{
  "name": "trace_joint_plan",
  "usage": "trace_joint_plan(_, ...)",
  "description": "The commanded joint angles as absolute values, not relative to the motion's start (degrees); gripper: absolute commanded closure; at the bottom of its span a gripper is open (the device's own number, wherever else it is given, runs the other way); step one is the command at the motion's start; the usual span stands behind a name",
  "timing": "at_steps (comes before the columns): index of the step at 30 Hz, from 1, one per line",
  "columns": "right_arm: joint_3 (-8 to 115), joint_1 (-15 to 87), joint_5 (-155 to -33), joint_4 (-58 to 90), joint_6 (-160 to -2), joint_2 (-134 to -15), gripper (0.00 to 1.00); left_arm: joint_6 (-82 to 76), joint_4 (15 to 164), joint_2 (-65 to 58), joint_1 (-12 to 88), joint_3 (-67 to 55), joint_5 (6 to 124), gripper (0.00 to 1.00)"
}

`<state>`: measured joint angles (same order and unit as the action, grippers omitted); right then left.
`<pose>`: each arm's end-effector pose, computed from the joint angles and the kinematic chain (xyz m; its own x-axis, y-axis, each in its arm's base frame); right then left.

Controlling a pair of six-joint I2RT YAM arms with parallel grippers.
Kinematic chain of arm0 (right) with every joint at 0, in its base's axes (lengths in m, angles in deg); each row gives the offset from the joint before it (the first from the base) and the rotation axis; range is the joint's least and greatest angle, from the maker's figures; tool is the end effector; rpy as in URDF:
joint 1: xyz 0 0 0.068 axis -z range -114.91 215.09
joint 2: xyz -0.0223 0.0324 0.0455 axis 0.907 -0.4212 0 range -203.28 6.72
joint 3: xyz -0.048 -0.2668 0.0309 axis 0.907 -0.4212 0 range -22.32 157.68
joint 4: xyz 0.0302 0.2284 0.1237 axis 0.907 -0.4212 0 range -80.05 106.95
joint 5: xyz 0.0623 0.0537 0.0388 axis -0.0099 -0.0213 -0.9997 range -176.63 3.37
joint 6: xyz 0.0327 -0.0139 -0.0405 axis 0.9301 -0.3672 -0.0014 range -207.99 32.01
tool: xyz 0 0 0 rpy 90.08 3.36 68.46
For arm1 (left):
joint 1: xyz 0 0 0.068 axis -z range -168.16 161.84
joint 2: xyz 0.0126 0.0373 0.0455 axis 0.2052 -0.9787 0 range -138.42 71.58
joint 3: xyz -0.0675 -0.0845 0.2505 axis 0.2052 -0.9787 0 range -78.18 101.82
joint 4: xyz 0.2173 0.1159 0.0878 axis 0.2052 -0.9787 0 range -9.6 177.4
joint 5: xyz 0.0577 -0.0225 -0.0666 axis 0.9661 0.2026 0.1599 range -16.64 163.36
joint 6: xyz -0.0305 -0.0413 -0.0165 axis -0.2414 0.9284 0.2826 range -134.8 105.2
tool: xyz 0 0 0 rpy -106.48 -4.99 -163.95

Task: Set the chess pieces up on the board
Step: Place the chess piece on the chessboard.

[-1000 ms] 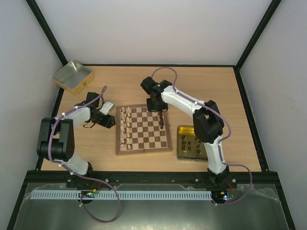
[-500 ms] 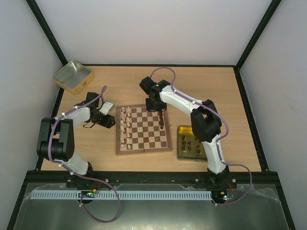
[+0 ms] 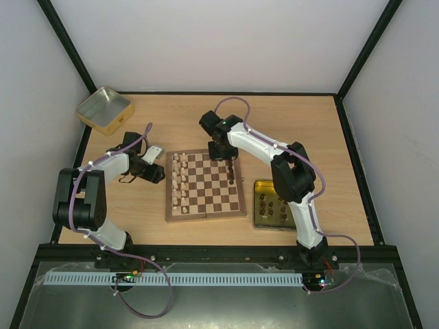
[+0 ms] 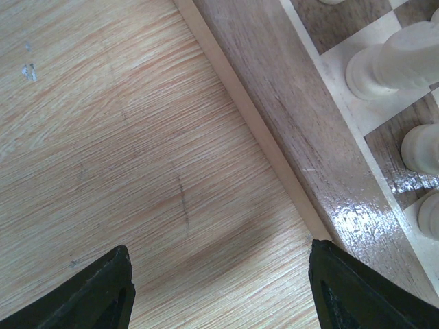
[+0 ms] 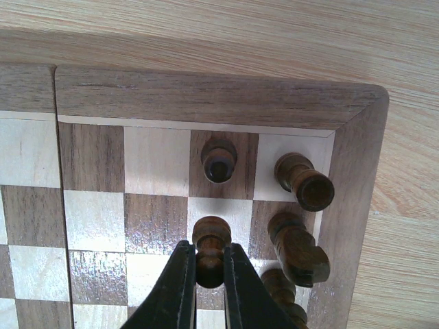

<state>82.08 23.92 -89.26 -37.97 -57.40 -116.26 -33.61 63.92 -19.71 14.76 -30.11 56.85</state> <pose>0.3349 0.2950 0.2088 -0.9609 -0.1651 -0.2222 -0.2073 0.9611 0.1824 0.2876 -0.0248 0.1541 -0.8163 0.3512 -0.4586 0.4483 0.8859 -0.1196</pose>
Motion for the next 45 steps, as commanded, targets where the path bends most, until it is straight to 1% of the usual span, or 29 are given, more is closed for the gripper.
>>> trace_joint_plan(1,83.0,23.6,-88.5,-39.7,-58.2,-117.7,0.94,-33.5,63.5,-19.7,14.4,-30.5,55.9,0.3)
trace_joint_plan(9,82.6,23.6,-88.6,-39.8,-58.2,-117.9,0.93,-33.5,63.4,-19.8,14.3,-30.5,55.7,0.3)
trace_joint_plan(19,82.2,23.6,-88.6,-39.7,-58.3,-117.4,0.86,-33.7,63.3,-19.6,14.3,-30.5,55.6,0.3)
trace_joint_plan(22,82.2,23.7,-88.7,-39.7,-58.3,-117.5,0.85,-33.6,63.3,-19.6,14.3,-30.5,55.6,0.3)
trace_joint_plan(39,80.7,23.7,-89.3,-39.2,-58.5,-117.3,0.86,-33.6,63.1,-19.1,14.3,-30.6,55.4,0.3)
trace_joint_plan(45,80.5,23.6,-89.7,-39.2,-58.5,-117.2,0.89,-33.7,63.0,-19.0,14.3,-30.5,55.3,0.3)
